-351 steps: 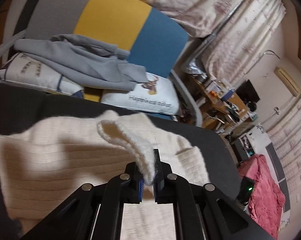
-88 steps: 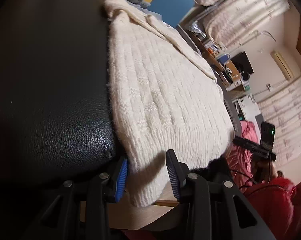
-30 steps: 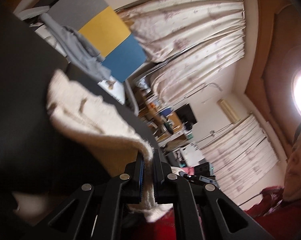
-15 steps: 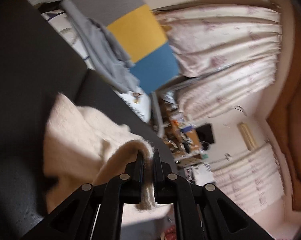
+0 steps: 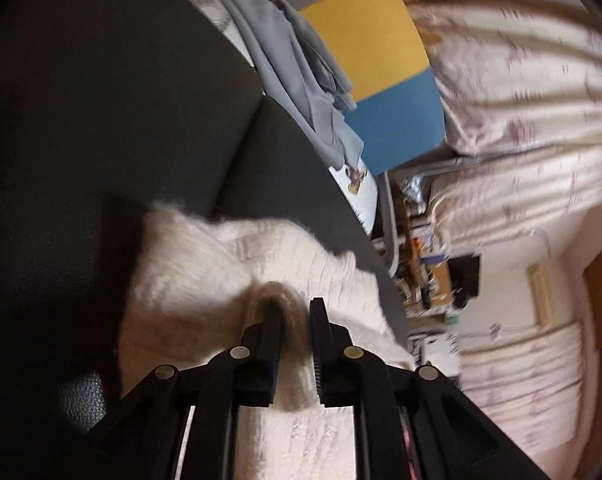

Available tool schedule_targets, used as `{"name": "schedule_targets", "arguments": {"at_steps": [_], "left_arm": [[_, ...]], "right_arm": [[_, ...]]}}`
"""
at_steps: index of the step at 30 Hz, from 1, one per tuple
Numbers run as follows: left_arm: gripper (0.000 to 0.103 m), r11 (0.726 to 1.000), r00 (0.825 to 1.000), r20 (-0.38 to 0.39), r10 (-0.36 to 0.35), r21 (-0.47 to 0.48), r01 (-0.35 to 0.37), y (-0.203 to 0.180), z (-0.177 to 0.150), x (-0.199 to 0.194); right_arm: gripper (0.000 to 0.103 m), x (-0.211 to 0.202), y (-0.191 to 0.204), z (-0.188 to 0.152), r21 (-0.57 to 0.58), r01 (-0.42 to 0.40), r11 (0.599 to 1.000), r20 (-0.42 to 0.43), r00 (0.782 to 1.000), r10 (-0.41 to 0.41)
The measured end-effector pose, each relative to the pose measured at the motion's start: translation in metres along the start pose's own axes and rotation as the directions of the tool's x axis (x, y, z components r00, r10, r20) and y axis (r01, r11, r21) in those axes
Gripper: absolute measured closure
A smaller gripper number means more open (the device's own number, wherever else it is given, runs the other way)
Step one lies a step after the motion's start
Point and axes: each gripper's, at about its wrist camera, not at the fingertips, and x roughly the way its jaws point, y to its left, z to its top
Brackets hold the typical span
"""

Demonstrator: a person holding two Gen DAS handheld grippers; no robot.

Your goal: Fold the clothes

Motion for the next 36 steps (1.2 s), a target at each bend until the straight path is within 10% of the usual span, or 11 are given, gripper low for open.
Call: {"name": "schedule_targets", "arguments": {"at_steps": [7, 15, 17, 19, 21, 36], "left_arm": [[0.084, 0.99, 0.994, 0.109, 0.027, 0.132, -0.041, -0.027, -0.006, -0.02], [0.084, 0.938, 0.974, 0.054, 0.222, 0.26, -0.228, -0.048, -0.01, 0.01], [0.084, 0.904, 0.951, 0.062, 0.304, 0.297, -0.308, -0.053, -0.007, 0.021], [0.084, 0.842, 0.915, 0.102, 0.391, 0.362, -0.4, -0.062, -0.008, 0.028], [0.084, 0.802, 0.896, 0.145, 0.419, 0.404, -0.44, -0.068, -0.012, 0.025], [0.074, 0.824, 0.908, 0.039, 0.418, 0.405, -0.397, -0.054, -0.006, 0.034]], "right_arm": [[0.025, 0.009, 0.036, -0.006, -0.316, 0.189, 0.93, -0.035, 0.977, -0.211], [0.026, 0.068, 0.065, -0.025, -0.729, 0.424, 0.537, 0.105, 0.845, -0.524], [0.047, 0.083, 0.064, -0.023, -0.759, 0.398, 0.516, 0.067, 0.836, -0.545], [0.092, 0.093, 0.061, -0.024, -0.782, 0.389, 0.487, 0.048, 0.816, -0.576], [0.092, 0.102, 0.058, -0.026, -0.796, 0.412, 0.444, 0.061, 0.784, -0.618], [0.092, 0.101, 0.039, -0.032, -0.776, 0.41, 0.479, 0.06, 0.804, -0.592]]}}
